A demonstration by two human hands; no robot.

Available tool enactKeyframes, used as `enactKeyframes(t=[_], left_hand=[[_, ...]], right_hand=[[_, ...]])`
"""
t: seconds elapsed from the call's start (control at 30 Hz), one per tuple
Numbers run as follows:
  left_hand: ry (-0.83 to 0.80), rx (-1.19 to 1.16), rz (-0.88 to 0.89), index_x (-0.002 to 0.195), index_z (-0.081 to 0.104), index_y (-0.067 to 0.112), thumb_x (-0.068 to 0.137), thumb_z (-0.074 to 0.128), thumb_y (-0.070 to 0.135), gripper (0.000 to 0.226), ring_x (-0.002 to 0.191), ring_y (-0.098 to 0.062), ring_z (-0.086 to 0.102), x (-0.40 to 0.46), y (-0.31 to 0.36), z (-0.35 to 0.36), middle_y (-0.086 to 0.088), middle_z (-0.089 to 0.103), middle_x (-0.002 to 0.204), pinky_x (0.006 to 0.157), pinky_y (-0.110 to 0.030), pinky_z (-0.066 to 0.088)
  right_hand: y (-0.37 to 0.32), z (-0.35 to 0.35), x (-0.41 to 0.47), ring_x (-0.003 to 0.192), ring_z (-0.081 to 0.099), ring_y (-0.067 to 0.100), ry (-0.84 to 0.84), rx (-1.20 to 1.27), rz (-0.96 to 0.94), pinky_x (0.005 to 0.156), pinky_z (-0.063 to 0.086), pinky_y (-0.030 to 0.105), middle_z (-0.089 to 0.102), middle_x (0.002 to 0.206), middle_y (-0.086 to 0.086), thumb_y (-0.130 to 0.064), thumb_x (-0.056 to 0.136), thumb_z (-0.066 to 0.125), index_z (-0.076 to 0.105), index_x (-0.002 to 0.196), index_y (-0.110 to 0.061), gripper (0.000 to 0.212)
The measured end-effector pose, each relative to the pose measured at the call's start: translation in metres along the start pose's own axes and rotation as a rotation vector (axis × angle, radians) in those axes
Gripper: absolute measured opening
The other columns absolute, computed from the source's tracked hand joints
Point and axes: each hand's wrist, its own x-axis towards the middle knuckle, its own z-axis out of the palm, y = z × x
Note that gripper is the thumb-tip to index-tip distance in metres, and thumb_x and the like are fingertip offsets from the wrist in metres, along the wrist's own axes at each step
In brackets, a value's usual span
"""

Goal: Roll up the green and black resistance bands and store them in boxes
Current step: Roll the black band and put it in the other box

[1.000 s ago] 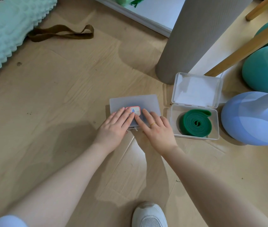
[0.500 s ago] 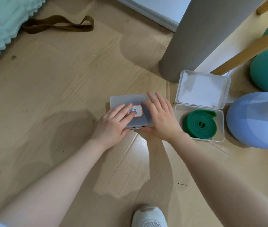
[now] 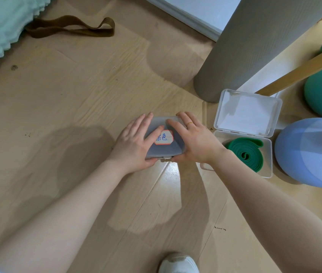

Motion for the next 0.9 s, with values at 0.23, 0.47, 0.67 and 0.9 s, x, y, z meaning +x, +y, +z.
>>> enactKeyframes(t=[0.23, 0.47, 0.67, 0.9], left_hand=[[-0.021, 0.049, 0.045, 0.128, 0.05, 0.012, 0.061, 0.068, 0.043, 0.076, 0.123, -0.045, 0.044, 0.002, 0.0, -0.005, -0.029, 0.043, 0.135, 0.1, -0.052, 0.037], [-0.011, 0.09, 0.061, 0.126, 0.046, 0.007, 0.058, 0.071, 0.032, 0.077, 0.122, -0.05, 0.043, 0.0, 0.004, 0.004, -0.033, 0.043, 0.134, 0.097, -0.059, 0.037], [0.043, 0.137, 0.061, 0.131, 0.039, 0.006, 0.066, 0.058, 0.027, 0.071, 0.126, -0.047, 0.041, -0.007, 0.008, 0.018, -0.029, 0.043, 0.136, 0.104, -0.057, 0.025], [0.063, 0.152, 0.13, 0.132, 0.037, 0.008, 0.059, 0.073, 0.029, 0.084, 0.129, -0.035, 0.032, -0.008, 0.006, 0.022, -0.024, 0.046, 0.137, 0.102, -0.057, 0.029]], right_hand=[[0.003, 0.01, -0.004, 0.135, 0.024, 0.042, -0.012, -0.021, -0.006, 0.098, 0.04, 0.057, 0.035, 0.138, 0.022, -0.074, 0.062, 0.055, 0.031, 0.134, -0.016, 0.096], [-0.007, 0.005, -0.011, 0.134, 0.02, 0.054, -0.029, -0.127, 0.001, 0.105, 0.026, 0.064, 0.029, 0.143, 0.029, -0.063, 0.066, 0.058, 0.03, 0.138, -0.014, 0.091], [-0.011, 0.032, -0.026, 0.129, 0.034, 0.052, 0.108, -0.248, -0.006, 0.1, 0.035, 0.063, 0.036, 0.142, 0.03, -0.048, 0.083, 0.035, 0.033, 0.138, -0.006, 0.07], [-0.009, 0.059, -0.034, 0.126, 0.043, 0.044, 0.385, -0.308, -0.071, 0.105, 0.033, 0.053, 0.044, 0.139, 0.025, -0.037, 0.094, 0.04, 0.036, 0.138, -0.016, 0.049]])
